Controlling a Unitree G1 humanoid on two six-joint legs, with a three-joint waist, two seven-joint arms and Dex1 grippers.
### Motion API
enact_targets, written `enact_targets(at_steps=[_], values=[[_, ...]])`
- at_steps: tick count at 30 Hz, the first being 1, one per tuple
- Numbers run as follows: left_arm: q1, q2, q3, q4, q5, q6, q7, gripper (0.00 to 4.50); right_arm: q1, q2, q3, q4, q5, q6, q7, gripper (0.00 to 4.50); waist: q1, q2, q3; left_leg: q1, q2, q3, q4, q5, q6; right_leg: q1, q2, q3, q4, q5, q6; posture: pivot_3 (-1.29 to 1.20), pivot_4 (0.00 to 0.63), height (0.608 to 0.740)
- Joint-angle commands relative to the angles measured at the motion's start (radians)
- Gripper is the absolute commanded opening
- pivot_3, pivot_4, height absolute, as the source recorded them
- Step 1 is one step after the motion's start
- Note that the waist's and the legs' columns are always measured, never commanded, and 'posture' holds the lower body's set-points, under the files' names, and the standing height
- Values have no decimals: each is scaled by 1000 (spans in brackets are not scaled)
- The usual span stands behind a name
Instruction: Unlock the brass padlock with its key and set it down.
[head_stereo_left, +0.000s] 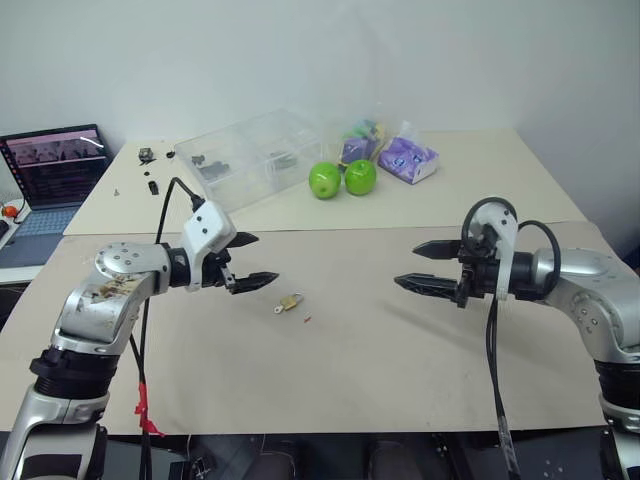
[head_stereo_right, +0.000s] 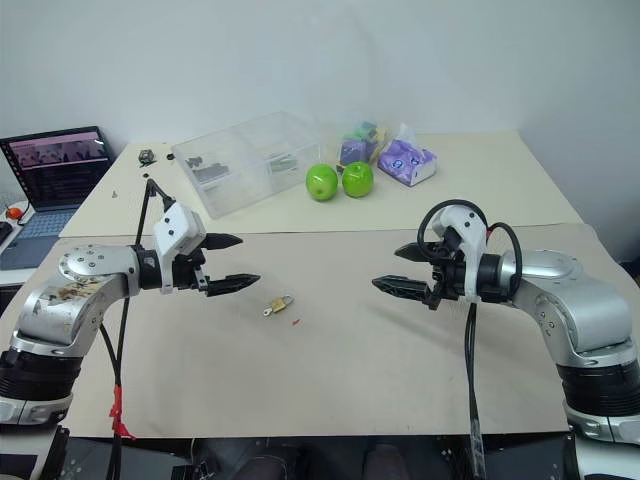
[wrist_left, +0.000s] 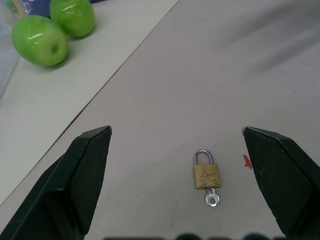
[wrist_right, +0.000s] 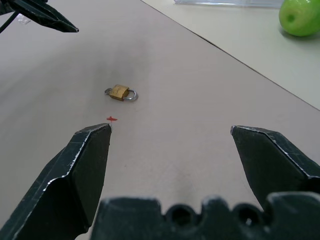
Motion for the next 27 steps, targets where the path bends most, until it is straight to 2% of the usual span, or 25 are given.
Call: enact_targets(at_steps=[1, 4, 9, 13, 16, 22, 27], values=[[-18, 24, 54, 38, -4, -6, 8, 4468, -13, -5, -7, -2, -8, -53, 28, 4500, 1, 0, 0, 0, 0, 0, 0, 0, 0, 0, 0, 0, 0, 0, 0, 0, 150, 740], [6, 63, 125, 99, -13, 4, 17, 4468, -36, 0, 57, 33, -45, -111, 79, 4500, -4, 0, 0, 0, 0, 1, 0, 0, 0, -1, 1, 1, 0, 0, 0, 0, 150, 740], [68, 113, 135, 116, 24, -55, 3, 4468, -149, 78, 186, 133, -119, -205, 150, 4500, -14, 0, 0, 2, 2, 3, -1, -1, 1, -3, 3, 6, 0, 0, 0, 0, 150, 740], [97, 147, 149, 143, 54, -76, 14, 4468, -279, 211, 349, 306, -243, -354, 227, 4500, -22, -2, 0, 2, 2, 3, -1, -1, 1, -4, 4, 7, 1, 0, 0, 0, 150, 740], [132, 174, 157, 133, 64, -72, 10, 4468, -363, 330, 428, 500, -342, -534, 264, 4500, -28, -2, -1, 2, 3, 3, -1, -1, 1, -5, 5, 7, 6, 1, -1, 0, 150, 740], [216, 208, 197, 73, 63, -36, 41, 4468, -483, 534, 474, 845, -450, -809, 319, 4500, -30, -4, -2, 0, 2, 5, -2, -1, -3, -18, 6, 15, 15, 1, -1, 0, 150, 740], [279, 208, 237, -5, 41, 8, 65, 4468, -571, 638, 472, 1078, -519, -981, 339, 4500, -32, -5, -2, 1, 6, 5, -2, -3, -6, -19, 12, 20, 16, 2, -2, 0, 150, 740]])
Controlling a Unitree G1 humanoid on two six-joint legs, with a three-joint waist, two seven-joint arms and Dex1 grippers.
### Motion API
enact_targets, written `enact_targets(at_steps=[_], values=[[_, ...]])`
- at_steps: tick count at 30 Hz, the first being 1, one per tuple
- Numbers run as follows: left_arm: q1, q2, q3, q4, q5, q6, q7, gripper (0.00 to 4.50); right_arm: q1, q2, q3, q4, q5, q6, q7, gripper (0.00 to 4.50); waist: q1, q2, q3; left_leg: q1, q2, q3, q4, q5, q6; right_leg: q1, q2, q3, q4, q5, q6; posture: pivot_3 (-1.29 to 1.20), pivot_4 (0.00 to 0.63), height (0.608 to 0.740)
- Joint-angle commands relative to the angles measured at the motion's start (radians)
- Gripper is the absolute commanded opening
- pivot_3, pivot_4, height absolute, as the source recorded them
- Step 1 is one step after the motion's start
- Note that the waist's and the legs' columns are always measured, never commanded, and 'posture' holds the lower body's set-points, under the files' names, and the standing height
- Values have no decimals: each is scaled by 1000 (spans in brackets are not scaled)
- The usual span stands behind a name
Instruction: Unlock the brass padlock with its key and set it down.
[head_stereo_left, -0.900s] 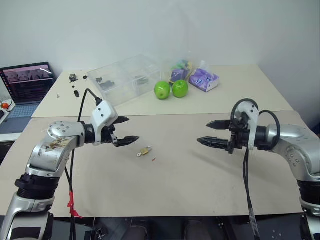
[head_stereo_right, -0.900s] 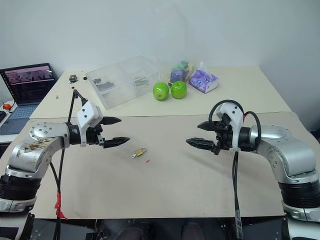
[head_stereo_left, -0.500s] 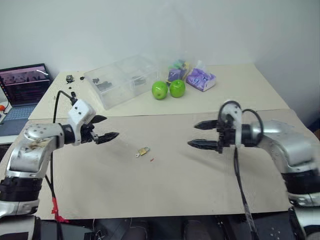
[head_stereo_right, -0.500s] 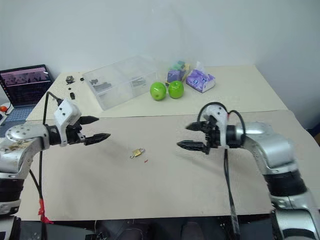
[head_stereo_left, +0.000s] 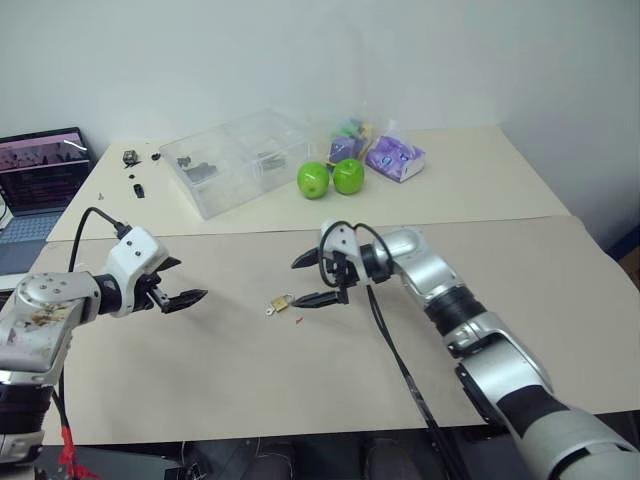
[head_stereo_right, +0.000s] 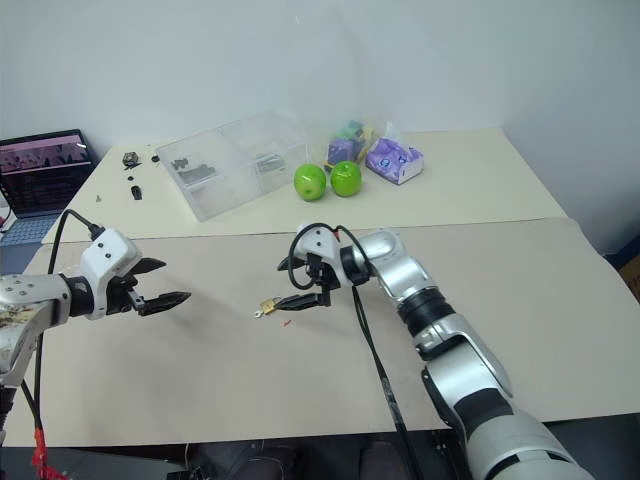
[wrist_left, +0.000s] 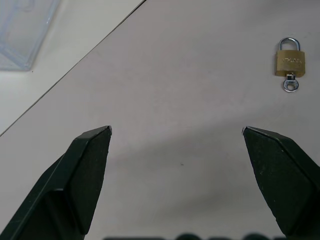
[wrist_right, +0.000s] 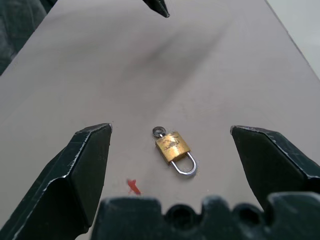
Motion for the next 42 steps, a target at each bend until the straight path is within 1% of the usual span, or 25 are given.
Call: enact_targets(at_steps=[1, 4, 9, 18, 27, 36, 42], values=[[28, 19, 61, -81, -15, 28, 22, 4468, -72, 51, -14, 132, -48, -142, 17, 4500, 0, 0, 0, 0, 1, 0, 0, 0, 0, 0, 1, 1, 0, 0, 0, 0, 150, 740], [48, 15, 77, -112, -21, 50, 41, 4468, -110, 104, -15, 243, -89, -213, 15, 4500, -3, 1, -1, 1, 6, 1, 0, -3, -5, -1, 5, 1, 1, 1, -2, 0, 150, 740], [81, 11, 96, -148, -29, 70, 56, 4468, -149, 182, -14, 391, -162, -304, -27, 4500, -14, 1, -1, 1, 13, 2, 0, -6, -11, -1, 13, 2, 3, 2, -4, 0, 150, 740], [98, 4, 101, -163, -32, 77, 69, 4468, -202, 277, -42, 540, -247, -333, -124, 4500, -28, 2, -1, 6, 15, 2, -1, -9, -15, -1, 19, 7, 3, 5, -8, 0, 150, 740], [109, 4, 103, -175, -35, 78, 77, 4468, -253, 307, -84, 598, -291, -312, -202, 4500, -26, 2, -1, 13, 14, 2, -5, -10, -17, -1, 21, 14, 3, 5, -8, 0, 150, 740], [120, 1, 104, -183, -41, 76, 92, 4468, -234, 319, -84, 616, -354, -317, -235, 4500, -30, 1, -1, 16, 13, 4, -9, -10, -17, -2, 23, 22, 3, 5, -8, 0, 150, 740], [118, 0, 95, -177, -40, 67, 96, 4468, -216, 330, -81, 633, -393, -288, -291, 4500, -28, 1, -1, 16, 14, 4, -9, -10, -17, -2, 24, 25, 3, 5, -8, 0, 150, 740]])
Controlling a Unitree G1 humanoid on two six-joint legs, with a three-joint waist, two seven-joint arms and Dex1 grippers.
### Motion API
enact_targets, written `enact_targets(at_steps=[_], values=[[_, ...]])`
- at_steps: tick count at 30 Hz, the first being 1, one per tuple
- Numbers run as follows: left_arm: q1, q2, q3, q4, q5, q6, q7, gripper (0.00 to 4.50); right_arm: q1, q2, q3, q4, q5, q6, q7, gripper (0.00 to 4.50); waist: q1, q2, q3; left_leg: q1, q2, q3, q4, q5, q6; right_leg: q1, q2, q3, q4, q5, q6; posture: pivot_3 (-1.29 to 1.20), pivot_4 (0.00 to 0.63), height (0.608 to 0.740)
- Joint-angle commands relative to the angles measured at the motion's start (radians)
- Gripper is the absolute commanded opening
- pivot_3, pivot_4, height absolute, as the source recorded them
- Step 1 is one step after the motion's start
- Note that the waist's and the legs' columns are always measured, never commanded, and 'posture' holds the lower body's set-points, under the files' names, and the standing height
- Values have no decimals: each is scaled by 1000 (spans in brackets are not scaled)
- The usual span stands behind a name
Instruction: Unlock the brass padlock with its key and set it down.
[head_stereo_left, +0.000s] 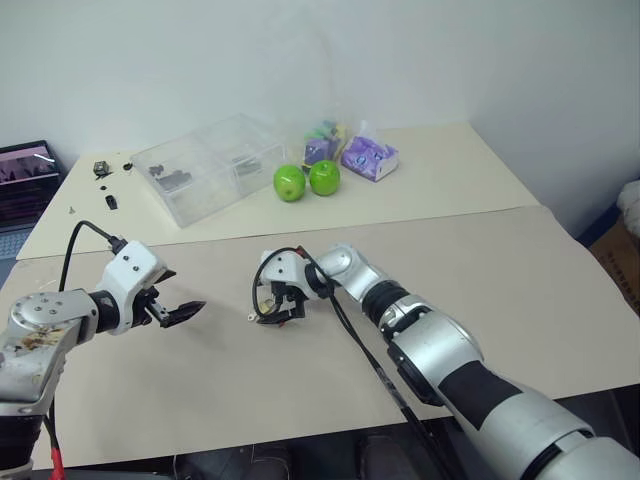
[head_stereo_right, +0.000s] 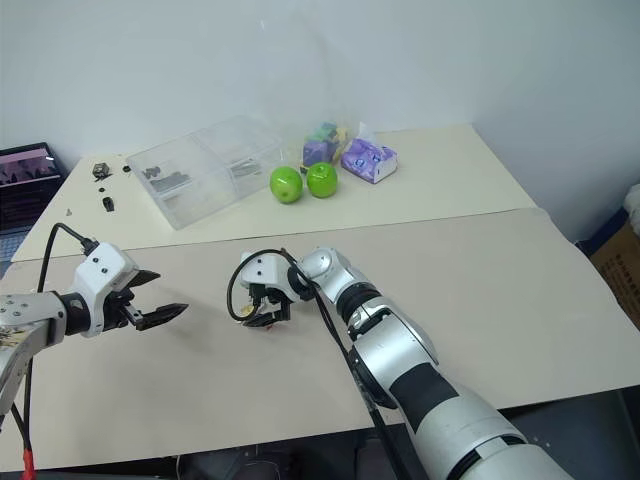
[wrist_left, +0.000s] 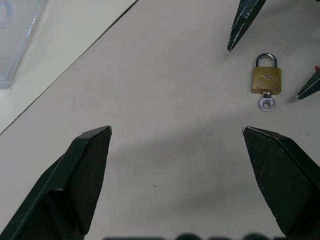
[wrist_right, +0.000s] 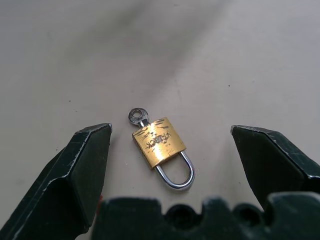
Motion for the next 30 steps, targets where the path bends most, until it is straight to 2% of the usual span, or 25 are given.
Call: enact_targets(at_steps=[1, 8, 11, 19, 20, 25, 30], values=[[-10, 3, 29, -20, -1, -17, 7, 4468, 3, 15, -6, -3, -27, 14, -45, 4500, 0, 0, 0, 0, 0, 0, 0, 0, 0, 0, 0, 0, 0, 0, 0, 0, 150, 740], [-25, 8, 18, -5, 4, -26, 2, 4468, 21, 29, -10, 2, -55, 31, -49, 4500, 0, 0, 0, 1, 0, 0, 0, 0, 0, 0, 0, 0, 0, 0, 0, 0, 150, 740], [-27, 7, 16, -3, 7, -29, 2, 4500, 27, 31, -12, 2, -58, 31, -41, 3845, 0, -1, -1, 1, 0, 0, 0, 0, 0, 0, 0, 0, 0, 0, 0, 0, 150, 740], [-39, 0, 2, 13, 12, -45, 3, 4500, 33, 28, -12, 0, -65, 30, -25, 1075, 0, -1, -1, 1, 0, 0, 0, 0, 0, 1, 1, 1, 0, 0, 0, 0, 150, 740], [-43, -1, -2, 17, 13, -47, 3, 4500, 33, 27, -13, 0, -66, 30, -24, 941, 0, -1, -2, 2, 0, 0, 0, 0, 0, 1, 1, 1, 0, 0, 0, 0, 150, 740], [-62, -4, -21, 32, 17, -61, -2, 4500, 37, 9, -18, -6, -63, 25, -10, 912, 1, -2, -2, 2, 0, 0, 0, 0, 0, 1, 1, 1, 0, 0, 0, 0, 150, 740], [-98, -11, -55, 61, 28, -76, -10, 4500, 44, -56, -12, -31, -63, 6, 66, 912, 5, -2, -3, 1, 0, 0, 0, 0, 0, 1, 0, 1, 0, 0, 0, 0, 150, 740]])
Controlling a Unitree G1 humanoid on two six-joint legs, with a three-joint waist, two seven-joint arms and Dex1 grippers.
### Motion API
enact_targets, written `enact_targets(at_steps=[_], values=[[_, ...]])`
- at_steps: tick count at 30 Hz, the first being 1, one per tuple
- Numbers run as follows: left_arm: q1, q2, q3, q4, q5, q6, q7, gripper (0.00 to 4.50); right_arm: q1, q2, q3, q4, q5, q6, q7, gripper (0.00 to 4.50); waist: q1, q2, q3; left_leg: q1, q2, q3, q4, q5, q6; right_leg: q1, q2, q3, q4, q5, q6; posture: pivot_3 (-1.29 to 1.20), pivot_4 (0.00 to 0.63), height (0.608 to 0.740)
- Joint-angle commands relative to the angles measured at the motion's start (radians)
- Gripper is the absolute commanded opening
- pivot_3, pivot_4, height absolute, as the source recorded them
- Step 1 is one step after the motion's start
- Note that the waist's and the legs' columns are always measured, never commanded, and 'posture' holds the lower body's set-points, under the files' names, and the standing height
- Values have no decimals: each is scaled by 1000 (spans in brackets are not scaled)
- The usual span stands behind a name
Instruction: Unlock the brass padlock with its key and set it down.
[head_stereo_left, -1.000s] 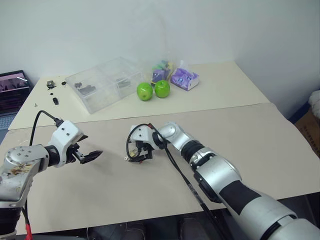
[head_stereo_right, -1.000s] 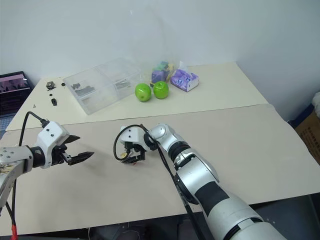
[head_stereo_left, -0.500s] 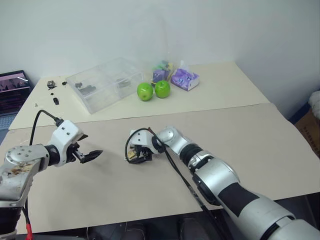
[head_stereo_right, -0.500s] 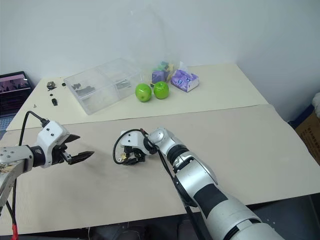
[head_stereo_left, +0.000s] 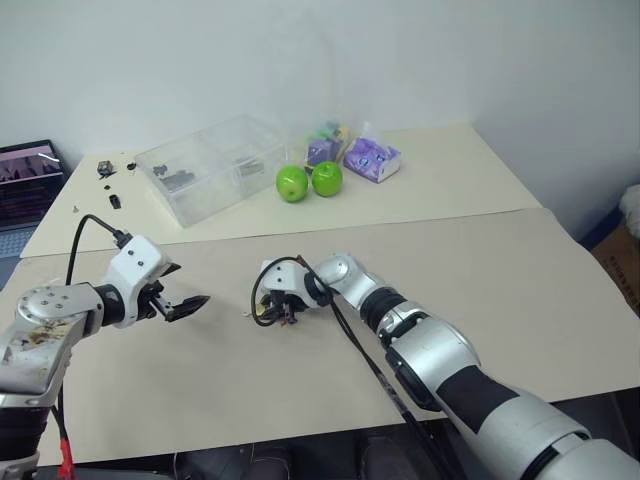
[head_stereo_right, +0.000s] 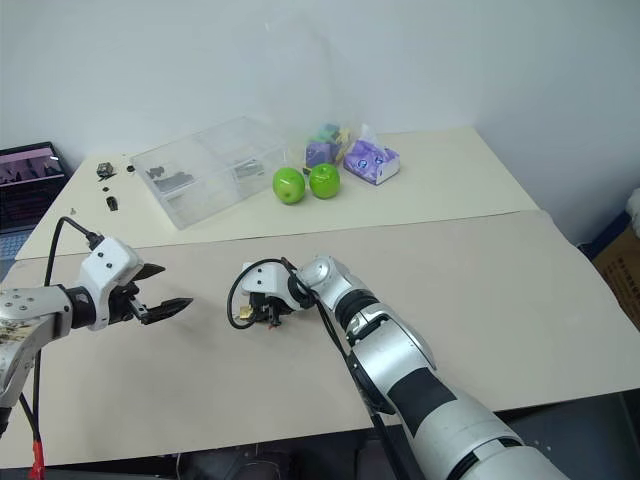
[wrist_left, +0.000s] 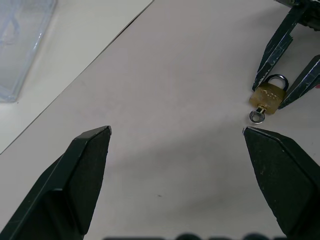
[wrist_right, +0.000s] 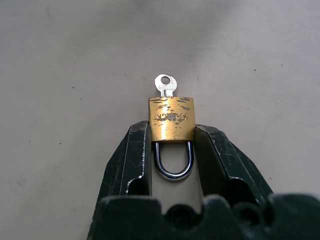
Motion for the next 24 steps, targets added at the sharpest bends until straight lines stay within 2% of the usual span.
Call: enact_targets(at_steps=[1, 7, 13, 17, 24], values=[[-39, -3, -10, 16, 11, -32, -7, 4500, 16, -71, 3, -34, -7, -14, 76, 912, 3, 0, 0, 0, 0, 0, 0, 0, 0, 0, 0, 0, 0, 0, 0, 0, 150, 740], [-81, -27, -67, 47, 25, -51, -18, 4500, 69, -218, -20, -169, 38, 12, 213, 912, 9, -1, -1, -1, -2, 0, 2, 0, 0, 1, -2, 0, -1, 0, 0, 0, 150, 740], [-145, -91, -148, 58, 29, -41, -16, 4500, 225, -371, -59, -528, 123, 208, 299, 912, 12, -2, -1, -2, -1, 1, 3, 0, 1, 1, -2, 0, -1, 0, 0, 0, 150, 740], [-193, -158, -225, 64, 38, -39, -19, 4500, 362, -465, -76, -833, 159, 393, 297, 912, 15, -2, -2, -4, 0, 2, 6, -1, 2, 1, -1, 0, -1, 0, 0, 0, 150, 740], [-257, -267, -279, 65, -2, 39, -13, 4500, 457, -546, -96, -1122, 188, 595, 240, 912, 14, -2, -2, -4, 1, 10, 11, -4, 7, 1, -2, 2, -2, 0, 0, 0, 150, 740]])
